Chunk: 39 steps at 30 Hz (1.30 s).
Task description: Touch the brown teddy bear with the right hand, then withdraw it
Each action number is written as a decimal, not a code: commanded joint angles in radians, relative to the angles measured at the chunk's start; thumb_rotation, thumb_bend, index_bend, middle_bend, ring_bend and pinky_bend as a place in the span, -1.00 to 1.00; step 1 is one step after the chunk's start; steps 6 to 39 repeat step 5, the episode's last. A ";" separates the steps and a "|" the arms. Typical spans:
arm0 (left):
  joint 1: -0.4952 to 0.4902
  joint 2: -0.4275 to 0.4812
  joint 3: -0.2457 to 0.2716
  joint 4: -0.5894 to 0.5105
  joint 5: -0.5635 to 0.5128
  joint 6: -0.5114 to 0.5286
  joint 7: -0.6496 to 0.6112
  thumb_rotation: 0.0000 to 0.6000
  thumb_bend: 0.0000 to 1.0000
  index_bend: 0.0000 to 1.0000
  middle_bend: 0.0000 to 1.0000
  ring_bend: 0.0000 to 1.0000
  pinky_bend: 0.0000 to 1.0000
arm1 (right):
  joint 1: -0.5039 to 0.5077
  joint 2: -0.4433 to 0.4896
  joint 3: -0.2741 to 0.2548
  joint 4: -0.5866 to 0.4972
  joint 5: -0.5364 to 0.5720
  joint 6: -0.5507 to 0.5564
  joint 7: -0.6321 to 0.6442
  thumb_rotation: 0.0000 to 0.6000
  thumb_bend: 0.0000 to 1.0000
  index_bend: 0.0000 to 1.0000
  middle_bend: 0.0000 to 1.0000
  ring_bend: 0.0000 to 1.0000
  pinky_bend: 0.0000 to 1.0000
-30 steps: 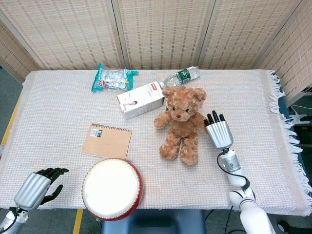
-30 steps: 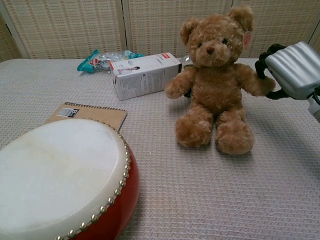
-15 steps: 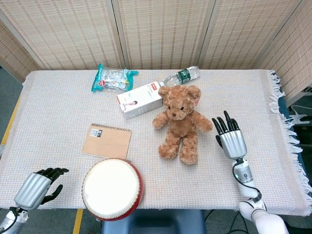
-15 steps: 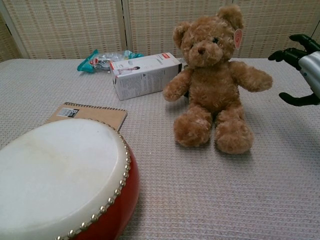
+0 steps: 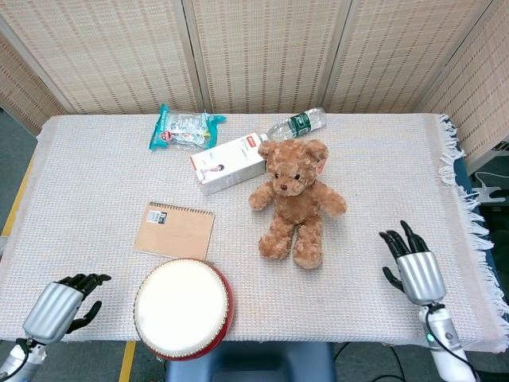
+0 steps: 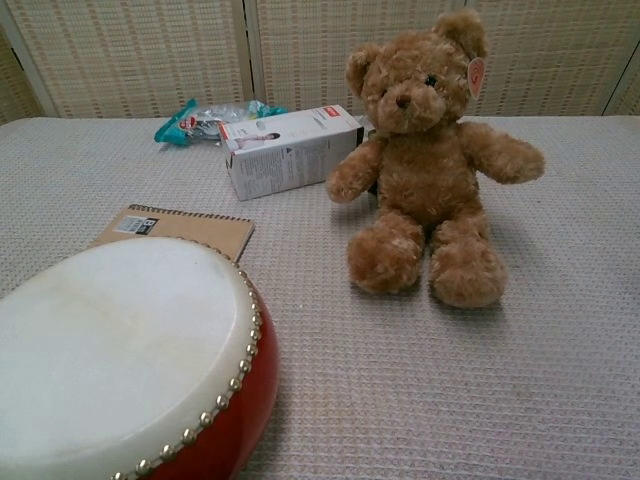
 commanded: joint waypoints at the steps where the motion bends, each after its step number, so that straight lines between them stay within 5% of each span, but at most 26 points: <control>1: 0.000 -0.001 -0.001 -0.003 0.001 -0.001 0.004 1.00 -0.20 -0.42 -0.23 -0.20 0.21 | -0.083 0.154 -0.049 -0.165 0.009 -0.037 -0.117 1.00 -0.71 -0.68 -0.59 -0.97 -0.47; 39: -0.001 -0.006 -0.002 0.001 0.006 0.001 0.013 1.00 -0.20 -0.42 -0.23 -0.20 0.21 | -0.092 0.157 -0.038 -0.168 0.009 -0.046 -0.130 1.00 -0.71 -0.74 -0.59 -0.97 -0.47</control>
